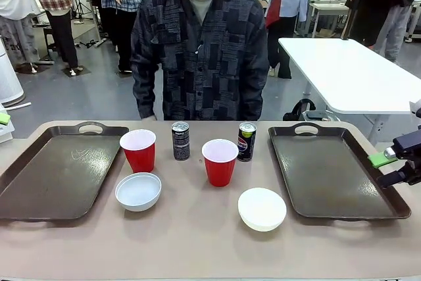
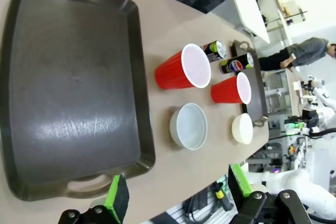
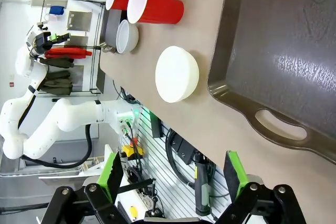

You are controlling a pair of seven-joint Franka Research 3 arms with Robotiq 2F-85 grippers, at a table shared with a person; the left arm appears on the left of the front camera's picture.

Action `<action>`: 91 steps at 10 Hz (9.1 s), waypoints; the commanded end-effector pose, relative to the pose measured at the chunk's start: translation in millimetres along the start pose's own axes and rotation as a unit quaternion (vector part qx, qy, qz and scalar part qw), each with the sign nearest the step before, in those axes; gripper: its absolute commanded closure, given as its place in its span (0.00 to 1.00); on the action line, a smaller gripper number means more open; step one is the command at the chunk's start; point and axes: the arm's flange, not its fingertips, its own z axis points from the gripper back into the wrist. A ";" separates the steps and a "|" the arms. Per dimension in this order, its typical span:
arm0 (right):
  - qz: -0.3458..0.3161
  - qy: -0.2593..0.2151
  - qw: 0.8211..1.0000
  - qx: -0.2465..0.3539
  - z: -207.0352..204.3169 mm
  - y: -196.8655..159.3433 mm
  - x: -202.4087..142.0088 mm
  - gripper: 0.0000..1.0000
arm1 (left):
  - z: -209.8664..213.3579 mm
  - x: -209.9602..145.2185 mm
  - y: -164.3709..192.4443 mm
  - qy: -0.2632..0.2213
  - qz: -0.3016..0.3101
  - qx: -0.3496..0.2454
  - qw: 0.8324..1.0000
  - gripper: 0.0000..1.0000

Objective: Prepare tableware on both trays.
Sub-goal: Pick up a Picnic Bowl from the table and place it on a Handle tray.

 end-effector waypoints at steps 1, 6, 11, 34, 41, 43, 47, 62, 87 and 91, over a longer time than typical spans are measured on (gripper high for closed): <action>0.004 -0.005 1.000 0.012 -1.0 -1.5 2.1 0.00 | 0.5 1.9 1.0 -0.004 0.000 -0.006 1.000 0.00; 0.000 0.000 1.000 0.000 -0.1 0.1 0.0 0.00 | 0.5 1.9 1.0 -0.004 0.000 -0.006 1.000 0.00; -0.064 0.098 0.973 -0.199 -16.4 125.9 67.9 0.00 | 0.5 1.9 1.0 -0.004 0.000 -0.006 1.000 0.00; -0.034 0.095 0.899 -0.425 -258.1 129.3 67.8 0.00 | 0.5 1.9 1.0 -0.004 0.000 -0.006 1.000 0.00; -0.011 0.147 0.895 -0.422 -299.1 106.8 68.8 0.59 | 0.5 1.9 1.0 -0.004 0.000 -0.006 1.000 0.00; -0.013 0.142 0.897 -0.419 -295.2 108.3 67.2 0.63 | 0.5 1.9 1.0 -0.004 0.000 -0.006 1.000 0.00; -0.019 0.139 0.900 -0.412 -287.9 104.5 69.7 1.00 | 0.5 1.9 1.0 -0.004 0.000 -0.006 1.000 0.00; -0.092 0.154 0.904 -0.388 -196.0 159.1 141.5 0.96 | 0.5 1.9 1.0 -0.004 0.000 -0.006 1.000 0.00; -0.149 0.130 0.875 -0.442 -100.0 53.3 130.0 0.96 | 0.5 1.9 1.0 -0.004 0.000 -0.006 1.000 0.00; -0.117 0.126 0.865 -0.471 -112.6 41.1 133.0 0.96 | 0.5 1.9 1.0 -0.004 0.000 -0.006 1.000 0.00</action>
